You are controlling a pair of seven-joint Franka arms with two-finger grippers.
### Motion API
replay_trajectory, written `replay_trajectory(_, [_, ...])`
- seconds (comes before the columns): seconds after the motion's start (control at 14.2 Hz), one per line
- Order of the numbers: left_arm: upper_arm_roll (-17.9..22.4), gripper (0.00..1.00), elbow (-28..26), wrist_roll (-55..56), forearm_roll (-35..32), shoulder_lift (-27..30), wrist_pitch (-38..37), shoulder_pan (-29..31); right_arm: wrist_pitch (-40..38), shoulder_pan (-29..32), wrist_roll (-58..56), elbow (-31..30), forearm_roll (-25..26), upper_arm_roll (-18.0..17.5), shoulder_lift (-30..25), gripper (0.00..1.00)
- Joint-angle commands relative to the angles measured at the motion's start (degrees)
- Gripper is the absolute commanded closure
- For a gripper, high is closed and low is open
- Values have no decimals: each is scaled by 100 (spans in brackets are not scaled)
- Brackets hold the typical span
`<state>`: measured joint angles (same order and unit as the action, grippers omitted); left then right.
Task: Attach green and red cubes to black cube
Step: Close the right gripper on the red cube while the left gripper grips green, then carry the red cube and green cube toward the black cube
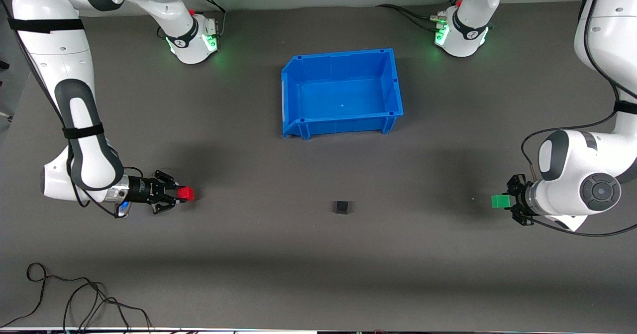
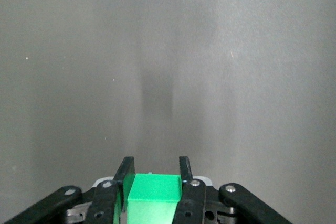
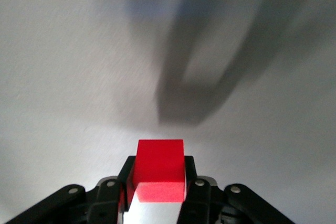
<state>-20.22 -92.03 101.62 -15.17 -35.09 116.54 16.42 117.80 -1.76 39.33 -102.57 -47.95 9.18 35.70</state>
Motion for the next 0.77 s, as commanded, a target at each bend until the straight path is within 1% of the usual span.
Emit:
replay_trajectory(0.0, [-35, 100, 45, 340, -13, 11, -167, -226, -117, -263, 626, 315, -101, 14, 51, 79])
replay_trajectory(0.14, [-35, 100, 62, 709, -13, -15, -97, -489, -117, -553, 1188, 543, -170, 14, 51, 82])
replay_trajectory(0.28, [-35, 100, 115, 798, -13, -94, -18, -779, -73, -807, 1716, 824, -363, 14, 104, 83])
replay_trajectory(0.42, [-26, 100, 124, 1121, -13, -190, 236, -1104, -12, -1202, 2287, 1289, -705, 14, 392, 84])
replay_trajectory(0.49, [-26, 100, 141, 1358, -21, -261, 420, -1262, 111, -1378, 2551, 1509, -864, 22, 533, 84])
replay_trajectory(0.7, [-26, 100, 176, 2130, -21, -366, 834, -1614, 883, -1941, 3097, 1818, -944, 14, 824, 84])
